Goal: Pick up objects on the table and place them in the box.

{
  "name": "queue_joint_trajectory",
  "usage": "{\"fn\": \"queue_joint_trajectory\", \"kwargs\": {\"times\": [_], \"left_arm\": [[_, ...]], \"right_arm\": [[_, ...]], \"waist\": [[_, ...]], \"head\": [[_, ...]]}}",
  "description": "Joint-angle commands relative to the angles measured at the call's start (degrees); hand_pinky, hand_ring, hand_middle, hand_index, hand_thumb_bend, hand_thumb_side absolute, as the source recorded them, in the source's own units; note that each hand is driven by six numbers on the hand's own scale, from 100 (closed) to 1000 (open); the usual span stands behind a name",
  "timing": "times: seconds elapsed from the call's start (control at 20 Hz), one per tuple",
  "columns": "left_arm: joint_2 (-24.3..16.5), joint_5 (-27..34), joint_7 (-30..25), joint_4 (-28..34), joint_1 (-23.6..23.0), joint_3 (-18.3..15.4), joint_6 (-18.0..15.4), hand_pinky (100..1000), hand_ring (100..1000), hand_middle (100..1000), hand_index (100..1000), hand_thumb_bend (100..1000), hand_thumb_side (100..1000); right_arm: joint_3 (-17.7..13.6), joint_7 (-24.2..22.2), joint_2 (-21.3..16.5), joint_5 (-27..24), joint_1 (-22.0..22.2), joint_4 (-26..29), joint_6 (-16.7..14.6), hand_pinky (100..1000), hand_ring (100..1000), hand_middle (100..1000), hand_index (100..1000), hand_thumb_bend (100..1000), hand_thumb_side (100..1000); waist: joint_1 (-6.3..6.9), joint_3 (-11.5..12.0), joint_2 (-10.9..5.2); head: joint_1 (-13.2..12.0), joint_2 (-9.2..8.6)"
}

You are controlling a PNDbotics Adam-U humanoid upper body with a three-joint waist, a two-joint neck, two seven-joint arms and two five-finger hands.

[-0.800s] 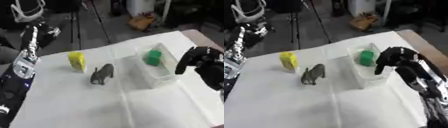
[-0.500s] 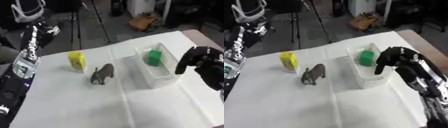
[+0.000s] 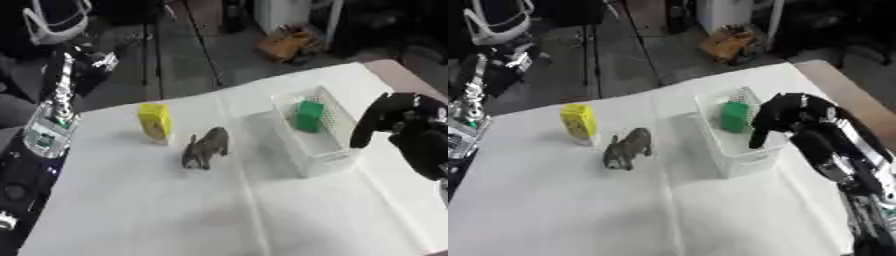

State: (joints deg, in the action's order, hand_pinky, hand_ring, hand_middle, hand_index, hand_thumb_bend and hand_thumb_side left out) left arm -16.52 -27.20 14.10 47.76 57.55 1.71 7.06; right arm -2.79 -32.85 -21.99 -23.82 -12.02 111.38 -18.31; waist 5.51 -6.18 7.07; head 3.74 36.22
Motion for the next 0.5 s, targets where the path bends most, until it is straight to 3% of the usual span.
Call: {"fn": "queue_joint_trajectory", "kwargs": {"times": [0.05, 0.25, 0.5], "left_arm": [[-1.39, 0.11, -0.58, 0.86, 1.16, 0.32, -0.14, 471, 540, 616, 762, 862, 779], [-1.22, -1.86, -2.52, 0.42, 1.62, 0.86, -0.22, 486, 559, 634, 770, 899, 737], [-0.33, -9.09, -5.06, -0.78, 2.98, 0.87, 1.07, 521, 596, 675, 788, 922, 694]], "right_arm": [[-0.22, -0.12, -0.64, -0.29, -0.38, 0.76, -0.26, 516, 523, 623, 797, 326, 605], [-0.22, -0.19, -0.64, -0.31, -0.44, 0.72, -0.26, 516, 523, 623, 797, 326, 605], [0.06, -0.62, -0.68, -0.28, -1.0, 0.84, -0.31, 515, 522, 623, 797, 324, 608]], "waist": [[-1.3, 0.13, 0.11], [-1.28, -0.16, 0.21], [-0.99, -1.25, 0.99]], "head": [[-0.09, -0.39], [-0.13, -0.47], [-0.77, -0.9]]}}
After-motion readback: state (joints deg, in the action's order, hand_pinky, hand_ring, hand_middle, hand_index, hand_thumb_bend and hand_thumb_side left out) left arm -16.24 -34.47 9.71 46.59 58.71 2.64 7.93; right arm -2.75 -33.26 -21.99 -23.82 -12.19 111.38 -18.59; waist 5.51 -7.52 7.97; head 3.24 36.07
